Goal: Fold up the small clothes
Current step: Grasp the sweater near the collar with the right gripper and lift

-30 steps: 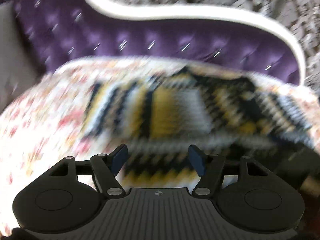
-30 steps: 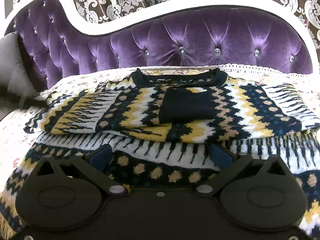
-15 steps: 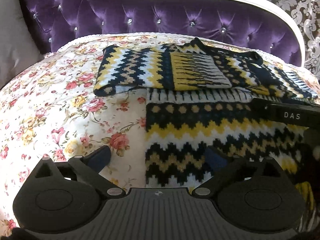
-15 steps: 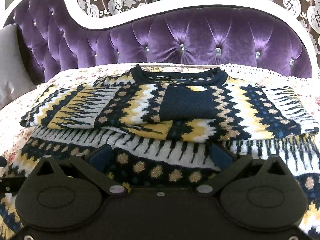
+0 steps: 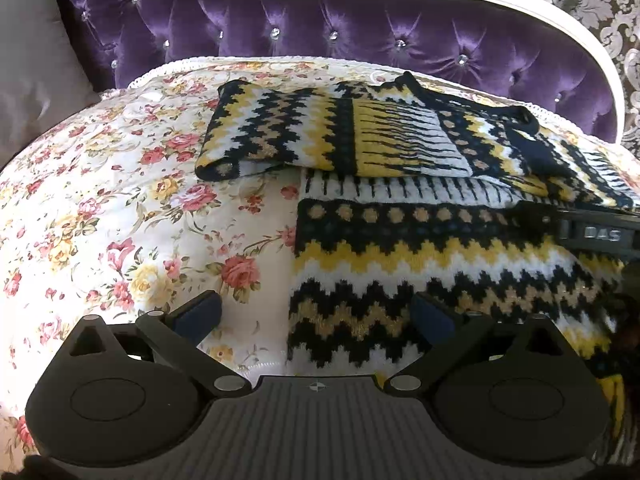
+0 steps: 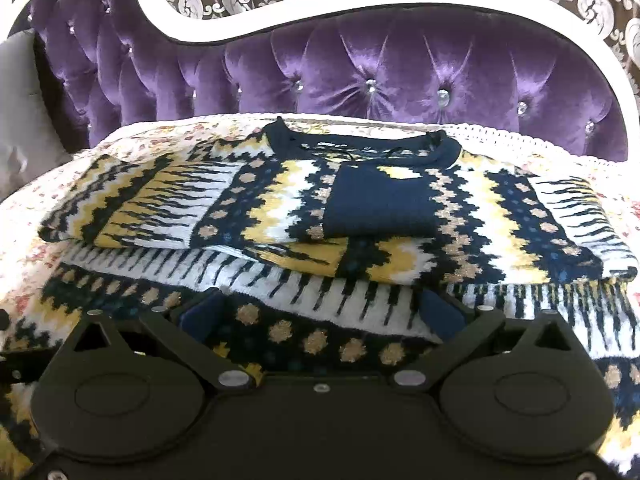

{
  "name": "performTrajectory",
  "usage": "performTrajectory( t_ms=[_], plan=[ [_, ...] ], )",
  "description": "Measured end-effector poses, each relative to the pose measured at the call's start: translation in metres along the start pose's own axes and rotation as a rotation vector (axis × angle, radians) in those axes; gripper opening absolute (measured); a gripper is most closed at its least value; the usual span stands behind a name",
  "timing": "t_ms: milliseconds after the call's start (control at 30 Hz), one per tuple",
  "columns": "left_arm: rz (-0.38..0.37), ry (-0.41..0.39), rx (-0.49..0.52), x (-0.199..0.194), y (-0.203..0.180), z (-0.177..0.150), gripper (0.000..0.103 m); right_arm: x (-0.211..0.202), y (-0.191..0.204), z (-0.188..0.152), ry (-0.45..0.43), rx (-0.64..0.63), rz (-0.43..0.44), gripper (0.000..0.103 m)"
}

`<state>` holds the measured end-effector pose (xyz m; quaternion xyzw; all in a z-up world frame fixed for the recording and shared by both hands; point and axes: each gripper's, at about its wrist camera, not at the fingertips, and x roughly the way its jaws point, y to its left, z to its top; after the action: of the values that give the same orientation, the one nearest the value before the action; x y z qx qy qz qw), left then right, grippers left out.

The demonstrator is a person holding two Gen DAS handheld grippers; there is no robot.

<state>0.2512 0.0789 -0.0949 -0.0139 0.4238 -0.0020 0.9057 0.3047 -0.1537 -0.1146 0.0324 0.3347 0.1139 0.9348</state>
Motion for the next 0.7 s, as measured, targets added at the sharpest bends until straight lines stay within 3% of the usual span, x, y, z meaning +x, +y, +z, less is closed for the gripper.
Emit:
performTrajectory(
  t_ms=[67,167,300,467,700],
  plan=[
    [-0.005,0.015,0.007,0.001,0.0,0.002,0.102,-0.006,-0.002,0.005,0.016,-0.004,0.021,0.102],
    [-0.012,0.022,0.007,0.002,0.002,0.004,0.102,-0.026,-0.012,0.014,-0.031,0.025,0.045,0.102],
    [0.001,0.025,0.002,0.003,0.0,0.004,0.102,-0.039,-0.042,0.038,-0.092,0.151,0.036,0.102],
    [0.007,0.028,-0.015,0.004,0.0,0.006,0.102,-0.014,-0.076,0.06,-0.058,0.284,0.001,0.086],
    [0.005,0.025,-0.016,0.004,0.0,0.005,0.102,0.027,-0.075,0.059,0.026,0.23,-0.015,0.086]
  ],
)
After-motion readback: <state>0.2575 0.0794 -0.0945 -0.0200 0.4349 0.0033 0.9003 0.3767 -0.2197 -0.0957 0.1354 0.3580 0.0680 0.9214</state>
